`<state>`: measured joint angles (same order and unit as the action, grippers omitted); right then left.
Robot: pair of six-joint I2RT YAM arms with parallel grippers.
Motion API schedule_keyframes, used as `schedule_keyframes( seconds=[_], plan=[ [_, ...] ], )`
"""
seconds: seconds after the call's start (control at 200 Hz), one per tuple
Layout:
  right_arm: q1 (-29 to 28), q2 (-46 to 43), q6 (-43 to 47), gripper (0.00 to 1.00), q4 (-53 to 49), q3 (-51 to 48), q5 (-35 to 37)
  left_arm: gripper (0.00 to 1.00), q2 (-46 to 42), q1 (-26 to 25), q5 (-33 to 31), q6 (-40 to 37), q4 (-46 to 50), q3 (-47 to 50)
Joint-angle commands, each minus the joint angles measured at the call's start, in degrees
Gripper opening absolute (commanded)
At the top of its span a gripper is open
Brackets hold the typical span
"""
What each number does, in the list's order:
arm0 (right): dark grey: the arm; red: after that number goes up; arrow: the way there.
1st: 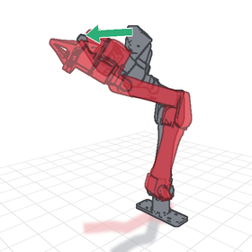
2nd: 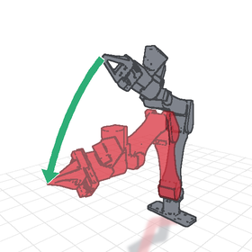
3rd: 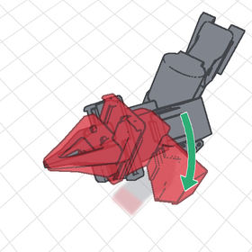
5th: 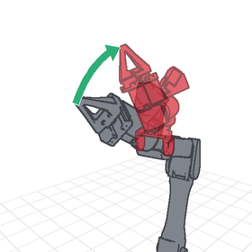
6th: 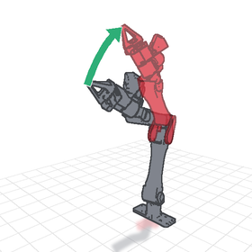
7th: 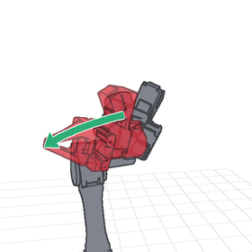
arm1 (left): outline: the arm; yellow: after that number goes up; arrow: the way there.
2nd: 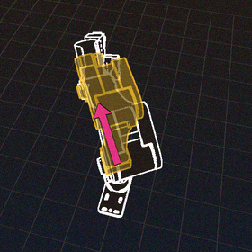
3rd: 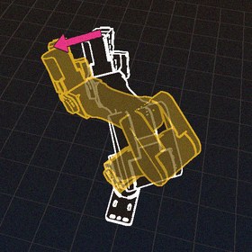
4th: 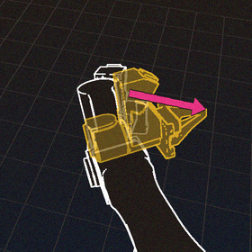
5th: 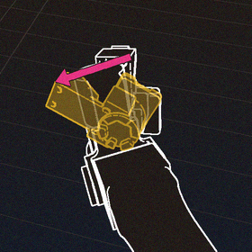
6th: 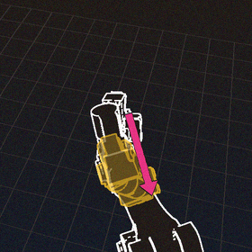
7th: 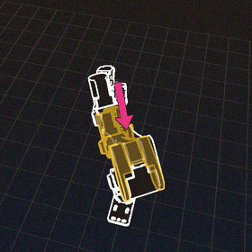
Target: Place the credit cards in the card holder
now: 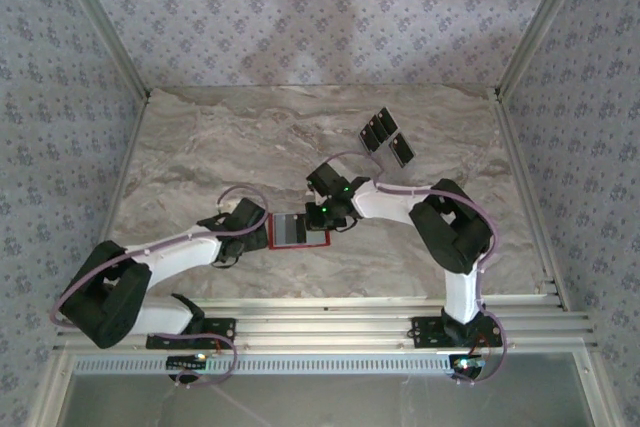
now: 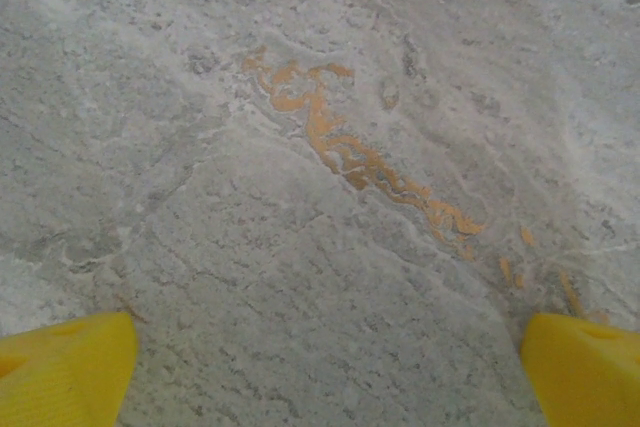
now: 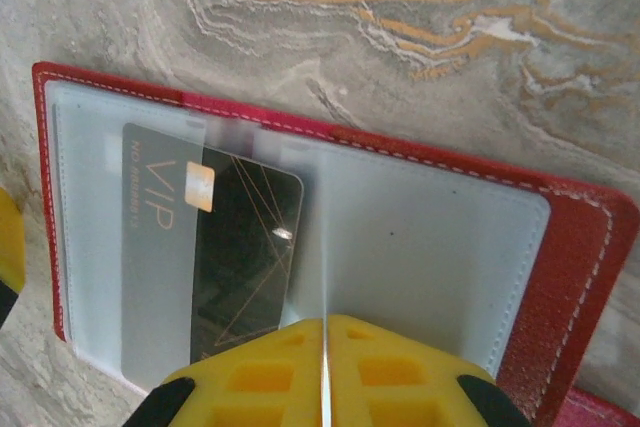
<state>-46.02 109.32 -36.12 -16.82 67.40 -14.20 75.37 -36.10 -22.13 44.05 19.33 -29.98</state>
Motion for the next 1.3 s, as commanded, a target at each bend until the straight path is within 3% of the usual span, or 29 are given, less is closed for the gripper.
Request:
schedule_keyframes(
  seconds=[0.0,0.815,1.299],
  plan=[
    [-0.72,2.07,1.73,0.11,-2.21,3.54,0.43,1.0,2.15,0.26,1.36,-0.36,-0.69,-0.69],
    [-5.19,7.75,-1.85,0.1,-0.61,10.56,-3.22,1.0,8.21,-1.02,4.29,0.14,-5.73,-0.52],
    [-2.91,1.58,-1.24,0.11,0.47,6.54,-2.62,1.0,-0.86,-1.39,-2.37,3.96,1.82,0.31]
  ],
)
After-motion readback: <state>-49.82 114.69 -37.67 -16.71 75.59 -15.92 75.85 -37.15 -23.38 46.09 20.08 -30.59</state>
